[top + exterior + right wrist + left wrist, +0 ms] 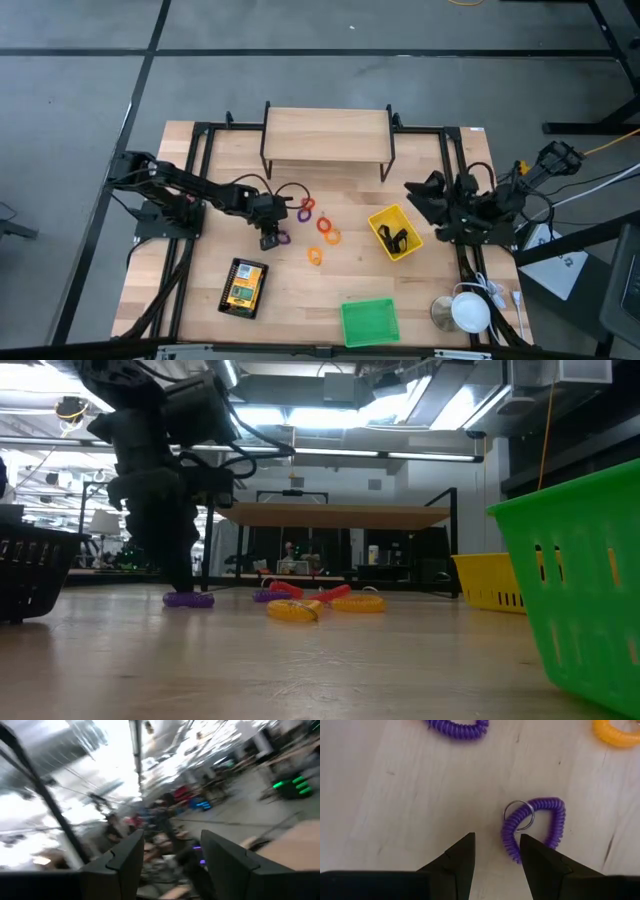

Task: Pick & Place Office Desk Supplies
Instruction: Put the purple spring keychain into the green basket

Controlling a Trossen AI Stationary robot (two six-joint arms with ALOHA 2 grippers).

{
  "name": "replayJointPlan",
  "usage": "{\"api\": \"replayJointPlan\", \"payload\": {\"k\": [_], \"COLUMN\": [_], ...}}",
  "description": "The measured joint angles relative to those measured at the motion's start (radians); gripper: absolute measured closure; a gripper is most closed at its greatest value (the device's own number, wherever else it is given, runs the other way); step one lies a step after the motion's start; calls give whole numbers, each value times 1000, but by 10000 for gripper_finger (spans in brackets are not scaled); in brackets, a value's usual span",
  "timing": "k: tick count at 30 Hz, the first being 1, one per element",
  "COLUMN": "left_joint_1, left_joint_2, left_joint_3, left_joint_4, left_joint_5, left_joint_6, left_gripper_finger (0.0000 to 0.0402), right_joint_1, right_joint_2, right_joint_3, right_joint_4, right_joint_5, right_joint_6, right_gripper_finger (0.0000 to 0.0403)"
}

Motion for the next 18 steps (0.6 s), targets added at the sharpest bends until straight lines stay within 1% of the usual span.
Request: {"api": "replayJointPlan", "payload": {"k": [3, 7, 9, 11, 13, 18], "left_joint_1": [0, 0, 0, 4, 15, 41], "left_joint_2": [0, 11, 14, 12, 12, 46], "left_joint_3": [0, 0, -1, -1, -1, 2], "left_joint_4": [0, 2, 1, 11, 5, 12], "left_joint_5": [1, 30, 34, 31, 32, 50], "left_joint_6": [-13, -17, -12, -5, 0, 17], "left_gripper_finger": [251, 251, 251, 251, 251, 252], "right_joint_1": [16, 18, 19, 19, 18, 19], "right_joint_2": [-12, -7, -9, -13, -14, -14], "right_joint_3": [0, 0, 0, 0, 0, 0], "right_joint_4": [4, -8, -8, -10, -7, -13], "right_joint_5": [-63, -116, -95, -53, -34, -30], "right_joint_6": [92, 149, 94, 36, 18, -28], "right_gripper_finger": [204, 204, 204, 204, 204, 204]}}
